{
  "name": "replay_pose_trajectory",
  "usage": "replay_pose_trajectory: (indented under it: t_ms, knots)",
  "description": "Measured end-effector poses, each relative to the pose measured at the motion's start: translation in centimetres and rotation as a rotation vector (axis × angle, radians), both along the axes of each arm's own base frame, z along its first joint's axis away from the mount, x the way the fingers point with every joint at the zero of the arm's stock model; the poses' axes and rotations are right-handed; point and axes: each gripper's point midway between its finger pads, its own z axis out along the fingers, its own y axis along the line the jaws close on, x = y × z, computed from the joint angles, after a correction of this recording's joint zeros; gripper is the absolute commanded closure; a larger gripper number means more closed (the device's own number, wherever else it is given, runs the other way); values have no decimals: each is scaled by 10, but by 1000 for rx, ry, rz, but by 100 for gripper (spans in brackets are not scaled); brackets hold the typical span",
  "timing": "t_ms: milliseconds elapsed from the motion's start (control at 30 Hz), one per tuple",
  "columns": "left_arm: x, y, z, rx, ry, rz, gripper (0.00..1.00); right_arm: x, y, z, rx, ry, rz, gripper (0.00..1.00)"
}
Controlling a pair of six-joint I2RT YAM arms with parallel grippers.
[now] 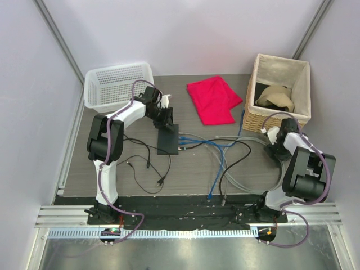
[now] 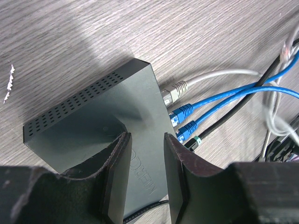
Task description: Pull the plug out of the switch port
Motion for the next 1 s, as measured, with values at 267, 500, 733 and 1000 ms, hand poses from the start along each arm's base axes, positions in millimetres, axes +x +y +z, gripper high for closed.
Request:
replay_pose_trajectory:
  t_ms: [267, 500, 733, 1000]
  knots:
    - [0, 0, 0, 0, 0, 0, 59, 18, 52, 44, 339, -78, 197, 12]
    - [-1, 0, 1, 1, -23, -14, 59, 85, 156, 192, 550, -438, 572, 12]
    - [-2, 0, 1, 12, -48, -33, 57, 123, 275, 197, 916, -370, 592, 18]
    - [-12, 14, 3, 57, -44, -52, 53, 173, 358, 97, 1194, -83, 340, 21]
